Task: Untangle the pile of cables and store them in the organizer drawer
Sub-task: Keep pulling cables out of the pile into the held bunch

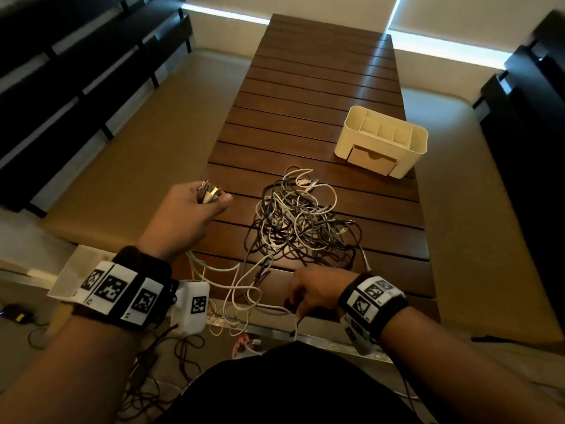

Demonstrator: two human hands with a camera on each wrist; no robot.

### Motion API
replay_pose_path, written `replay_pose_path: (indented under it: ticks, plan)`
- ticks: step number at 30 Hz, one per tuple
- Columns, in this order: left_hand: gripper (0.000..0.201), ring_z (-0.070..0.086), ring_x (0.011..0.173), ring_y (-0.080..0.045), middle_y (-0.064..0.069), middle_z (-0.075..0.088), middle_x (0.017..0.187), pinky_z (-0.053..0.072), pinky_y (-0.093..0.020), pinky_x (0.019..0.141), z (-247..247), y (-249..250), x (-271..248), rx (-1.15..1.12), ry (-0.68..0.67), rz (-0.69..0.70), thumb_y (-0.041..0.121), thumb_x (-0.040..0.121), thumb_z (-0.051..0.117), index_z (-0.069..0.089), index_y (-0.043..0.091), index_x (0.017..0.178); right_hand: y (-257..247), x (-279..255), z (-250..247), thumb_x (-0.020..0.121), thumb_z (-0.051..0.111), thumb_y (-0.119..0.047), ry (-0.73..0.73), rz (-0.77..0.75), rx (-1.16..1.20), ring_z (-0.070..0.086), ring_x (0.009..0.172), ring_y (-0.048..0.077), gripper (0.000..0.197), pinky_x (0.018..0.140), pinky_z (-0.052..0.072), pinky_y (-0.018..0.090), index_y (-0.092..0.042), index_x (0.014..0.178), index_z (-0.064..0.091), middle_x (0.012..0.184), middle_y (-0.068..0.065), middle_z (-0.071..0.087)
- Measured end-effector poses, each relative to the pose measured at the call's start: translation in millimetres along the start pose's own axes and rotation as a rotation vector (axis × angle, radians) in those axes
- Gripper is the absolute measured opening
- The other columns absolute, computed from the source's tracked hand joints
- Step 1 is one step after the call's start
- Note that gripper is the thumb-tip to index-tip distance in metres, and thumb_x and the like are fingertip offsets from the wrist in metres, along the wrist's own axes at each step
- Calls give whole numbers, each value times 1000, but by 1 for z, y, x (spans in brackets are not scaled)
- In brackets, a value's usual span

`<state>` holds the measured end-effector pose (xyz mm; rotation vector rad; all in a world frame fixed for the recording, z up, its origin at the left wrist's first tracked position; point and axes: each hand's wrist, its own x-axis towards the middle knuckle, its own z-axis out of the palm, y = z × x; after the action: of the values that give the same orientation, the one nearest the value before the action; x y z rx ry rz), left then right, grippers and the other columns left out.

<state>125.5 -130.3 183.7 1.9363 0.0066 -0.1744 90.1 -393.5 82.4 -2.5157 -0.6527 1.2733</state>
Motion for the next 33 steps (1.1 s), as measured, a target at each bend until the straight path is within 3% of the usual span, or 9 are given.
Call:
replay_pose_path:
  ticks: [2, 6, 10, 17, 20, 22, 26, 30, 33]
  plan:
    - [24, 33, 42, -2, 16, 40, 46, 30, -30, 52, 1, 0, -1, -9, -1, -1, 27, 95, 66, 57, 15, 76, 0, 4, 12, 85, 75, -30, 0, -47, -54, 56, 103, 19, 21, 75, 45, 27, -24, 105, 76, 110, -6, 57]
    - [22, 33, 42, -2, 16, 41, 45, 29, -30, 52, -1, -3, 0, -9, 4, -8, 26, 95, 66, 59, 15, 77, 9, 3, 13, 85, 71, -29, 127, 35, -30, 58, 99, 23, 15, 83, 53, 39, -22, 98, 74, 111, 0, 60]
    - [22, 33, 42, -2, 15, 42, 45, 29, -29, 53, -4, -6, 1, -4, 26, -10, 25, 95, 66, 59, 16, 76, 12, -3, 4, 84, 77, -32, 76, 38, -25, 55, 106, 22, 28, 84, 50, 35, -23, 110, 73, 119, 0, 55]
    - [21, 34, 45, -6, 14, 42, 46, 31, -29, 53, -7, -8, -2, 10, 41, -14, 26, 95, 66, 61, 15, 78, 19, 2, 9, 92, 65, -23, 158, 31, -63, 52, 108, 25, 12, 91, 47, 39, -19, 101, 71, 116, 1, 50]
    - [21, 35, 49, -10, 14, 43, 47, 32, -30, 55, -8, -7, -2, 22, 39, -16, 28, 95, 66, 62, 15, 79, 24, -1, 2, 91, 68, -27, 201, 28, -14, 52, 106, 21, 9, 93, 47, 38, -22, 98, 68, 110, -4, 51]
    - [21, 34, 48, -10, 14, 43, 47, 32, -29, 54, -8, -7, -3, 16, 39, -15, 28, 95, 66, 62, 16, 78, 21, -1, 2, 85, 75, -35, 191, 13, 34, 51, 104, 17, 20, 91, 48, 37, -25, 101, 67, 109, -7, 52]
    - [23, 34, 47, -8, 15, 43, 46, 32, -28, 53, -7, -6, -4, 25, 47, -15, 28, 95, 65, 64, 7, 86, 8, 7, 27, 77, 81, -37, 83, -89, -32, 48, 106, 18, 29, 88, 48, 35, -27, 103, 71, 112, -9, 43]
    - [31, 34, 49, -11, 13, 41, 50, 32, -31, 55, -10, -6, -6, 38, 46, -4, 28, 95, 65, 61, -2, 89, 15, 9, 28, 86, 71, -23, 207, -81, -91, 50, 107, 22, 16, 88, 47, 35, -19, 101, 74, 116, 0, 49]
    - [40, 35, 55, -19, 0, 40, 60, 32, -34, 57, -12, -4, -8, 34, 39, -3, 29, 95, 65, 55, -9, 92, 24, 3, 15, 92, 61, -19, 307, 40, -19, 56, 104, 25, 12, 89, 49, 40, -16, 100, 69, 114, 3, 52]
